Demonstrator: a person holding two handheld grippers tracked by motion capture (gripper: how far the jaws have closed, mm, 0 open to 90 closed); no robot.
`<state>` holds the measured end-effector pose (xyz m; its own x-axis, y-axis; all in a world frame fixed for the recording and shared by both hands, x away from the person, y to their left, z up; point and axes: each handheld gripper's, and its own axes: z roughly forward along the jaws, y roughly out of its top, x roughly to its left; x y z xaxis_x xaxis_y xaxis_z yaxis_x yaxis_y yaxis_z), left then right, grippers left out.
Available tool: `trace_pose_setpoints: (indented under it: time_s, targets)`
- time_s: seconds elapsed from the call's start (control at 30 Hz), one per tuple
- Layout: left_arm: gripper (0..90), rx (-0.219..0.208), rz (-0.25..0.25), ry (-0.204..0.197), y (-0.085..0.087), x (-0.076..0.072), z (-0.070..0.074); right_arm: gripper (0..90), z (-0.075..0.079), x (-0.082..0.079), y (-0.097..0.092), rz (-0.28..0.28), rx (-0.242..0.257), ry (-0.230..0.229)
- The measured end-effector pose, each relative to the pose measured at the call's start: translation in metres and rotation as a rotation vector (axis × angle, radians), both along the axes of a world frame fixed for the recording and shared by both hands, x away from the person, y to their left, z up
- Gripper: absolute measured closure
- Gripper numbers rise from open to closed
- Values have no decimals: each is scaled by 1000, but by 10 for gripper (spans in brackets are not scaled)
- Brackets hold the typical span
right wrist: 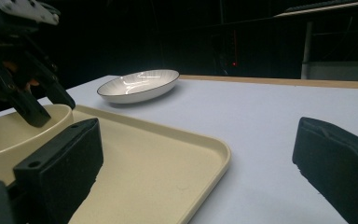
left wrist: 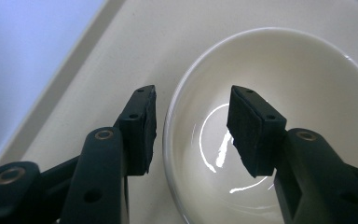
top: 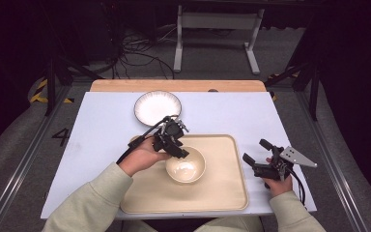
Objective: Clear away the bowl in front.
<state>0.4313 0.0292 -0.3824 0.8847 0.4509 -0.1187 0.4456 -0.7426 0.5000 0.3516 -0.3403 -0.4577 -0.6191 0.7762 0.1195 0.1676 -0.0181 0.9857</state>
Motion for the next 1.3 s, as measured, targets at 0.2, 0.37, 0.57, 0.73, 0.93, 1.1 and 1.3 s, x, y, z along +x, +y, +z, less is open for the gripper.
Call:
trace_pose_setpoints:
  time_s: [0.2,0.37,0.57,0.73,0.93,1.1,1.3]
  targets:
    - [501,-127,37,-64,17,-12,13,19,0,0,2,8,-19,3]
    - [484,-219,50,-128,33,-24,22,19,0,1,1,18,-12,8]
    - [461,-287,79,-202,48,-38,26,19,0,2,2,25,-21,11]
    - [418,-339,106,-235,61,-46,25,17,1,2,2,26,-23,10]
    - [373,-399,122,-296,75,-55,22,16,1,2,2,29,-23,7]
    - [344,-435,133,-342,84,-60,18,16,1,2,3,36,-29,6]
    - [263,-482,100,-400,97,-67,10,15,1,1,3,37,-21,5]
